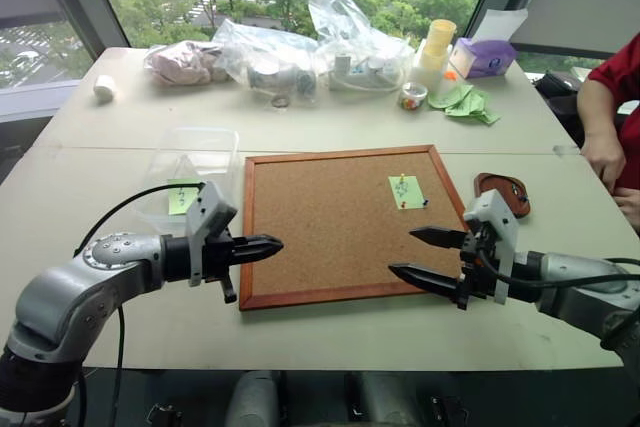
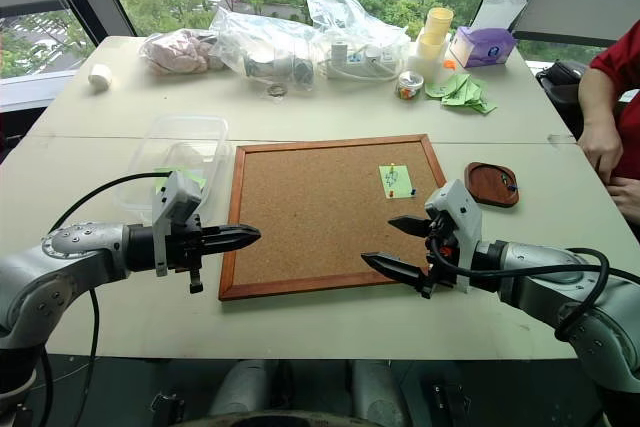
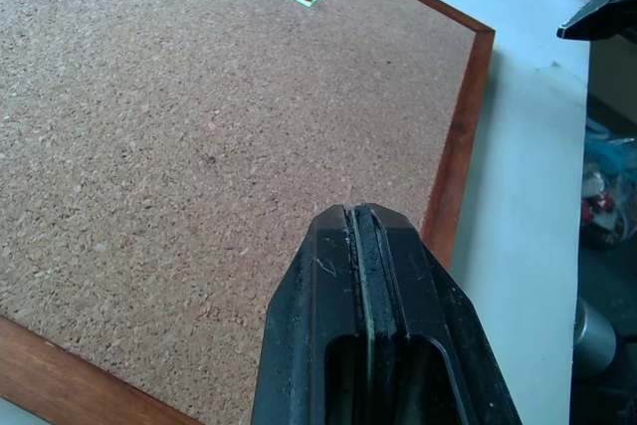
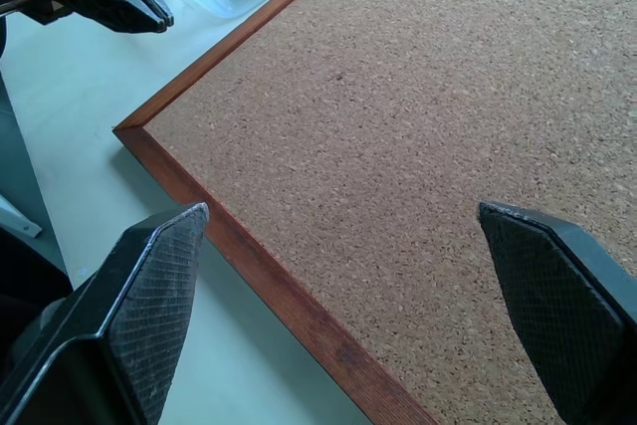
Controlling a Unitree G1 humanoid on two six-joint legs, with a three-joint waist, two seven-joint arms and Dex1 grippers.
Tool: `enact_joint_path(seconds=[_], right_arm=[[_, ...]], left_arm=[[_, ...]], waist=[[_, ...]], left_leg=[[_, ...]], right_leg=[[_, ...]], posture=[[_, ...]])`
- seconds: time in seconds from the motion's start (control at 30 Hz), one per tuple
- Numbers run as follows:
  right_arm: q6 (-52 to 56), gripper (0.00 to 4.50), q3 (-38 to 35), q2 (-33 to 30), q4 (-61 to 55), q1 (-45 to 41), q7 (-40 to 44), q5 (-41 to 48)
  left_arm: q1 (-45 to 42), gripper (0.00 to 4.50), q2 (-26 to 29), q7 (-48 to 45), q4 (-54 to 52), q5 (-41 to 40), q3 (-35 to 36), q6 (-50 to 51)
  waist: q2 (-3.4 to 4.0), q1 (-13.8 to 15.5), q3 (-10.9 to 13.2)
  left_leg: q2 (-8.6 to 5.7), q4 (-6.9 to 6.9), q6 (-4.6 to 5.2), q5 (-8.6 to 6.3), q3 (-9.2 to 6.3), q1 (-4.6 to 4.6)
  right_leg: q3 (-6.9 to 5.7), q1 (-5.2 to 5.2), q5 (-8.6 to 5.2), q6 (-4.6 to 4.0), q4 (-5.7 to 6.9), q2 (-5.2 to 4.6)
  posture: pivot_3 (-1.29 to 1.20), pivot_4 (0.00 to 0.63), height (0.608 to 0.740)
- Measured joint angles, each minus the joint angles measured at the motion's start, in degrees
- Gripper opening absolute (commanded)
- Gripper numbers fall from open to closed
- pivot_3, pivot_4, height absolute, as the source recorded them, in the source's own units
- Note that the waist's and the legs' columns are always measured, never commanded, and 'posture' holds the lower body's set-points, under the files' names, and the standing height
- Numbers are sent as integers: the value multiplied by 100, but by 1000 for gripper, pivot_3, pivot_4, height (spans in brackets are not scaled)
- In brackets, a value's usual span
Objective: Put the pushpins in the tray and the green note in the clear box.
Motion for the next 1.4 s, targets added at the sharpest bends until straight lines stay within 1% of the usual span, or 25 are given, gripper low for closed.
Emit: enact_joint_path(seconds=[0.23, 0.33, 0.4, 0.5, 0.67, 0.77, 0.87, 1.03, 1.37, 1.4], right_arm=[[0, 4500, -1, 59, 0, -3, -86, -8], [13, 4500, -3, 161, 67, -213, -234, -5], [14, 4500, 11, 212, 160, -423, -347, -55], [-123, 4500, 306, 330, 525, -822, -566, -590], [-573, 4500, 798, 820, 1656, -1488, -724, -1543], [-1005, 4500, 1106, 1188, 2630, -2064, -738, -2183], [-1279, 4500, 1278, 1454, 3365, -2439, -735, -2627], [-1696, 4500, 1524, 1656, 4145, -2942, -403, -3127], [-2132, 4500, 1625, 2003, 5410, -3482, -74, -3818], [-2170, 4241, 1627, 2034, 5590, -3536, -41, -3872]], left_arm=[[-58, 62, -19, -53, 121, 127, -61, -134], [-467, 62, -101, -86, 415, 340, -251, -255], [-870, 62, -265, -103, 640, 519, -426, -408], [-1373, 62, -558, -274, 1118, 984, -983, -771], [-1866, 62, -998, -598, 2234, 1906, -1847, -1562], [-2086, 62, -1134, -631, 3015, 2700, -2374, -2105], [-2189, 62, -1166, -744, 3226, 3212, -2674, -2529], [-2255, 62, -1183, -854, 3257, 3576, -2769, -2715], [-2175, 62, -1299, -878, 3195, 3680, -2631, -2601], [-2170, 21, -1311, -878, 3193, 3683, -2618, -2589]], waist=[[0, 0, 0], [0, 10, 0], [0, 18, -1], [-2, 9, -2], [0, -23, -2], [1, -36, -1], [4, -1, -1], [9, -3, -4], [19, -5, -10], [19, -6, -11]], left_leg=[[0, 0, 0, 0, 0, 0], [-1, 2, 0, 0, 0, 0], [-5, 3, 0, 0, 0, 0], [-6, 3, -3, 2, 4, -3], [-10, 2, -16, 9, 12, -3], [-11, 3, -15, 9, 17, -3], [-3, 0, -22, 13, 16, -6], [-3, 5, -21, 13, 20, -2], [-2, 7, -22, 13, 19, 0], [-3, 7, -22, 13, 20, 0]], right_leg=[[0, 0, 0, 0, 0, 1], [-1, 1, 0, 0, 1, 3], [0, 3, 0, 0, 0, 2], [0, 0, 1, 0, -2, 3], [3, -7, 1, 1, -1, 12], [4, -9, 1, 2, 0, 13], [4, -12, 1, 1, 1, 9], [5, -7, 2, 3, 4, 4], [4, -6, 2, 3, 8, 3], [5, -6, 2, 3, 8, 2]], posture=[[0, 150, 738], [0, 150, 738], [0, 150, 738], [0, 150, 738], [0, 150, 738], [0, 150, 738], [0, 150, 738], [0, 150, 738], [0, 150, 738], [0, 150, 738]])
